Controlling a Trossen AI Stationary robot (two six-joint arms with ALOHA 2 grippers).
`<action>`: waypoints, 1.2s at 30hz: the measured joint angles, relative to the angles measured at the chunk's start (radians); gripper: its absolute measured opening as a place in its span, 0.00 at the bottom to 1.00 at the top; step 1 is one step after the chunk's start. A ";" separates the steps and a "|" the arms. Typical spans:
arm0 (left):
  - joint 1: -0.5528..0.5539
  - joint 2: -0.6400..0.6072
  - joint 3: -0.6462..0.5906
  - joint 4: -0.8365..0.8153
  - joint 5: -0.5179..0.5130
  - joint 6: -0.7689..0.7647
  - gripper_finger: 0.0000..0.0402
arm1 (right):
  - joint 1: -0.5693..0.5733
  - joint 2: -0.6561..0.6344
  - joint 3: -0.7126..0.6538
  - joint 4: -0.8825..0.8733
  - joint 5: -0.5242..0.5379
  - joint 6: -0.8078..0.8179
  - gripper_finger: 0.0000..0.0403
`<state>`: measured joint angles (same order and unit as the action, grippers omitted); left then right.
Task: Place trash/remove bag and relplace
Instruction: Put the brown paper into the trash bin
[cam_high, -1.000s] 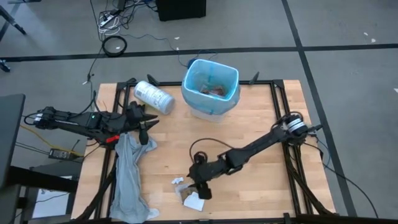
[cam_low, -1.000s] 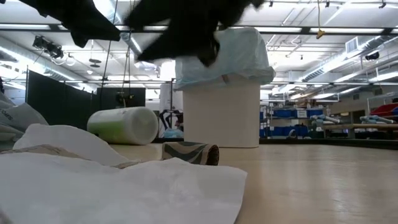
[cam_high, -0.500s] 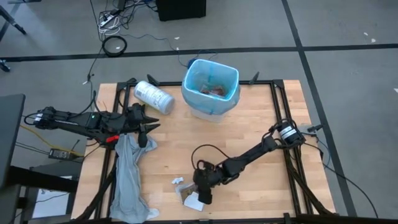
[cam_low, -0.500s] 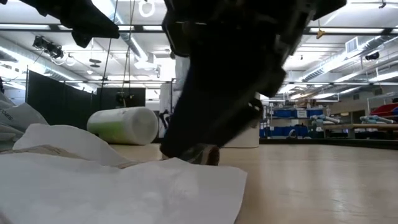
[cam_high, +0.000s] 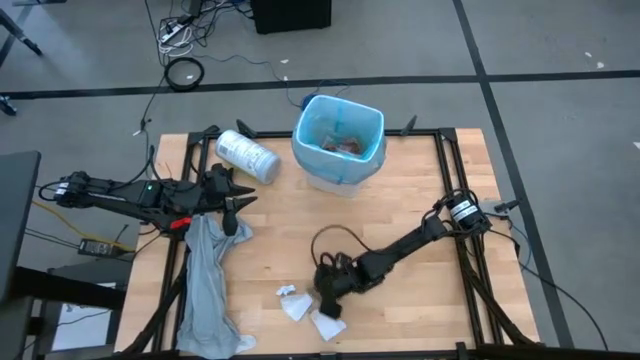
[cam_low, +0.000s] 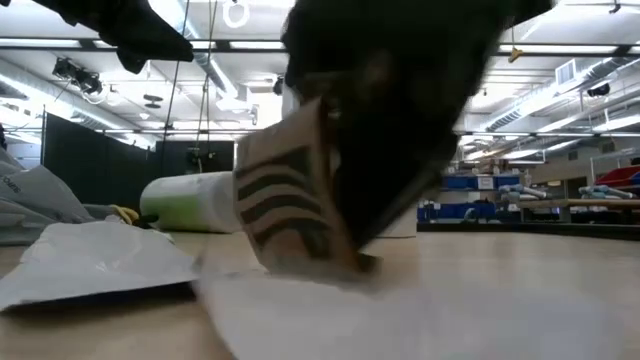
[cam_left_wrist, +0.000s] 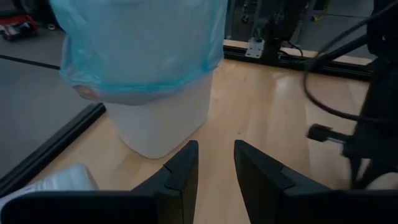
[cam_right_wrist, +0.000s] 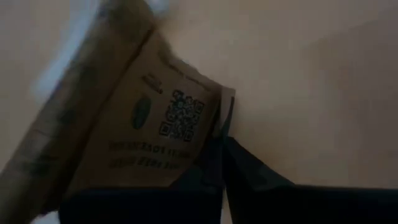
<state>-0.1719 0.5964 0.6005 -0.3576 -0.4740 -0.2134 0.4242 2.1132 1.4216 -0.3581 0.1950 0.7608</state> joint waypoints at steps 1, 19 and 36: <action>0.000 0.000 0.000 0.001 -0.005 0.000 0.28 | -0.015 -0.004 0.000 -0.014 0.032 -0.002 0.01; 0.000 0.000 0.000 0.025 -0.024 0.000 0.28 | -0.132 -0.340 0.137 -0.231 0.409 -0.206 0.00; 0.000 0.001 0.000 0.055 -0.023 -0.007 0.28 | -0.555 -0.666 0.308 -0.310 0.509 -0.758 0.01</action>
<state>-0.1715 0.5976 0.6003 -0.3030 -0.4973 -0.2204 -0.1305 1.4476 1.7298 -0.6678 0.7038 0.0031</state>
